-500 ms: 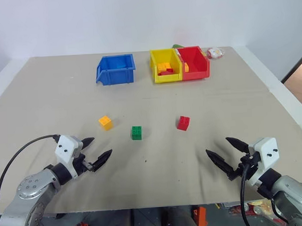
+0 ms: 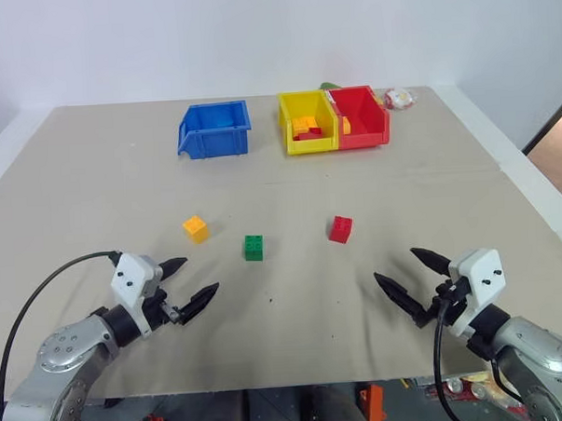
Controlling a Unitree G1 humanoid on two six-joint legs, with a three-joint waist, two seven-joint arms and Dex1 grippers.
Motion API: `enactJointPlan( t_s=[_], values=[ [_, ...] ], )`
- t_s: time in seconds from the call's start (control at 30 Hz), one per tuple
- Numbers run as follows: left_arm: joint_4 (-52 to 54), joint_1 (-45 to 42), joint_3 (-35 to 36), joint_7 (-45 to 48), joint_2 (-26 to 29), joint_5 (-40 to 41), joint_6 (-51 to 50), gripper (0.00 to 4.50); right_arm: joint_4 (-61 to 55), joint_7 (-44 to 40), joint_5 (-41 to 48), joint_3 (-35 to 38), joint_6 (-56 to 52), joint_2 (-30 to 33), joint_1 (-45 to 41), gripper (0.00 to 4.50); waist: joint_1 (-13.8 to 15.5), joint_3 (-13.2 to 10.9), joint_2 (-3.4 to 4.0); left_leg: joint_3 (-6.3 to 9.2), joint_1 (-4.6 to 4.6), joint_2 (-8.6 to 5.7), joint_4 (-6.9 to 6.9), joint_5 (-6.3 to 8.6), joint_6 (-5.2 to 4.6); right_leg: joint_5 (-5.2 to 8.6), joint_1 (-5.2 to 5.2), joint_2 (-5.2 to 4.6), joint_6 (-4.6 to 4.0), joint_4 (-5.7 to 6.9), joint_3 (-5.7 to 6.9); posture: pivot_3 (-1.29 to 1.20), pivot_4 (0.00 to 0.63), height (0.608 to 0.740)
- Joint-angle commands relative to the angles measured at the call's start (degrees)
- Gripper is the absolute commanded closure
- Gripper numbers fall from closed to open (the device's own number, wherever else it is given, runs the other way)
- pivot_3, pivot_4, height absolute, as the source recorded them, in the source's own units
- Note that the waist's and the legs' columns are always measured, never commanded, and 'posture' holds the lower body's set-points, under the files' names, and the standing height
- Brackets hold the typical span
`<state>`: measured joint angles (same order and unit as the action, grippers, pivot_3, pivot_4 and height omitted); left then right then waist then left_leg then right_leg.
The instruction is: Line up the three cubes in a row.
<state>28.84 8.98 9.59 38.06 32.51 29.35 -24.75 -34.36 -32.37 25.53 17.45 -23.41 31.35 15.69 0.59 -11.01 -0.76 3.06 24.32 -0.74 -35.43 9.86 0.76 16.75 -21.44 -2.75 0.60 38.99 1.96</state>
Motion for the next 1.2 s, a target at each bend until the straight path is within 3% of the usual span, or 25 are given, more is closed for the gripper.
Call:
enactJointPlan(
  t_s=[0.03,0.13,0.27,0.5,0.7,0.87,1.2],
  values=[
    [2.3,-0.1,0.3,2.2,1.3,1.1,0.7,0.02,-0.3,-0.6,-0.6,-0.6,1.6,0.3,-0.7,0.00,0.0,0.0,0.00,0.00,0.00,0.01,-0.01,0.00,0.00,0.00,0.00,0.00,0.00,0.00,0.00,0.00,0.150,0.740],
    [4.5,0.5,-1.8,10.1,4.5,2.3,2.9,0.02,0.2,-1.6,0.2,-1.4,1.0,1.5,-3.6,0.00,-0.1,0.0,-0.01,0.00,0.00,0.02,-0.01,0.00,0.00,0.02,0.00,0.02,-0.05,0.00,-0.01,0.00,0.150,0.740],
    [5.6,-3.6,-6.5,22.6,10.8,5.0,3.7,0.02,6.9,-4.8,1.6,-4.4,-2.7,5.2,-17.7,0.00,-0.3,0.0,0.03,-0.39,-0.10,0.20,-0.03,0.00,0.00,-0.10,-0.08,0.11,-0.43,-0.01,-0.18,0.00,0.150,0.740],
    [-0.5,-13.6,-10.4,29.4,12.4,5.3,2.9,0.02,24.5,-13.3,1.1,-11.4,-4.5,6.9,-35.8,0.00,-0.1,-0.1,-0.01,-0.99,-0.01,0.85,-0.06,-0.16,-0.24,-0.22,-0.03,0.42,-0.44,-0.02,-0.11,0.00,0.150,0.740],
    [-7.4,-18.3,-11.0,23.2,7.3,-0.3,6.1,0.02,37.4,-21.4,-3.6,-17.3,0.8,7.3,-43.8,0.00,-0.1,-0.1,-0.02,-1.35,0.05,0.91,0.02,-0.04,-0.32,-0.28,-0.16,0.59,-0.19,-0.02,-0.31,0.00,0.150,0.740],
    [-5.9,-17.3,-11.3,19.1,4.5,-1.9,6.0,0.02,45.4,-25.6,-5.9,-19.7,3.8,6.7,-48.8,0.00,-0.2,-0.1,-0.03,-1.43,0.08,0.92,0.01,-0.02,-0.33,-0.31,-0.25,0.58,-0.17,-0.02,-0.44,0.00,0.150,0.740],
    [-3.6,-16.3,-10.8,11.7,2.0,-2.4,4.2,0.02,51.8,-29.8,-9.4,-21.7,8.1,5.0,-50.3,0.00,-0.2,-0.1,-0.03,-1.47,0.05,1.17,-0.09,-0.04,-0.30,-0.39,-0.25,0.70,-0.14,0.00,-0.46,0.00,0.150,0.740]
  ],
)
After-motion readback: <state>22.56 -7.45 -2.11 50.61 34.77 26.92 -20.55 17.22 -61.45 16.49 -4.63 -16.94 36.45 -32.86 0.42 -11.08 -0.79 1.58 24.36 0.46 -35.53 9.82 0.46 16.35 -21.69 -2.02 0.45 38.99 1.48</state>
